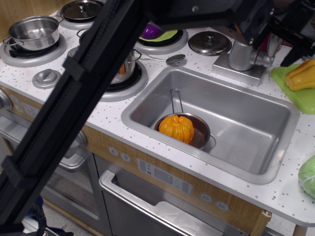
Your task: Turn lever vertical to front
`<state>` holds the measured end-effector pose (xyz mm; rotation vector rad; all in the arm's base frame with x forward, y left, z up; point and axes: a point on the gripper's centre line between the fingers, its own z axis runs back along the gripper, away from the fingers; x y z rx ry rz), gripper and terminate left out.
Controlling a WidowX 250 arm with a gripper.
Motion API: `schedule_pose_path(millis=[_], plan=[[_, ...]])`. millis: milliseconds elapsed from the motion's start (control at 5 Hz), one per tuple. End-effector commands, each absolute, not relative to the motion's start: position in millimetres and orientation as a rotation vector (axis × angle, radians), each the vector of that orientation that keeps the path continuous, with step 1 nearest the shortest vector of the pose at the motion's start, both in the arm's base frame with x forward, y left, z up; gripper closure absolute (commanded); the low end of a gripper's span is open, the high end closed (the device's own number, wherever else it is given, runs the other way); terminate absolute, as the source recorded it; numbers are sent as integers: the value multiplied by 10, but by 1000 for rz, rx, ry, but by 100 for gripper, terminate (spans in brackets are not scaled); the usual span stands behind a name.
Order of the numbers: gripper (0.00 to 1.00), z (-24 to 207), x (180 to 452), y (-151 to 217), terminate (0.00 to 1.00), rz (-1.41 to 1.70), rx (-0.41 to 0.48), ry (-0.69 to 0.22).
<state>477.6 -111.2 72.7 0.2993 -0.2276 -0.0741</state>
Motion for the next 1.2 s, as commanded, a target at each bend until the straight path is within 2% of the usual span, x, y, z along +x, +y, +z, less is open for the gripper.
schedule_pose_path(millis=[0,800,1000], plan=[[0,1301,4855,-1137,0,-58,269,-427],[0,1352,5066,-1009,0,-91,255,-512],[100,1354,5076,-999,0,-72,257,-516]])
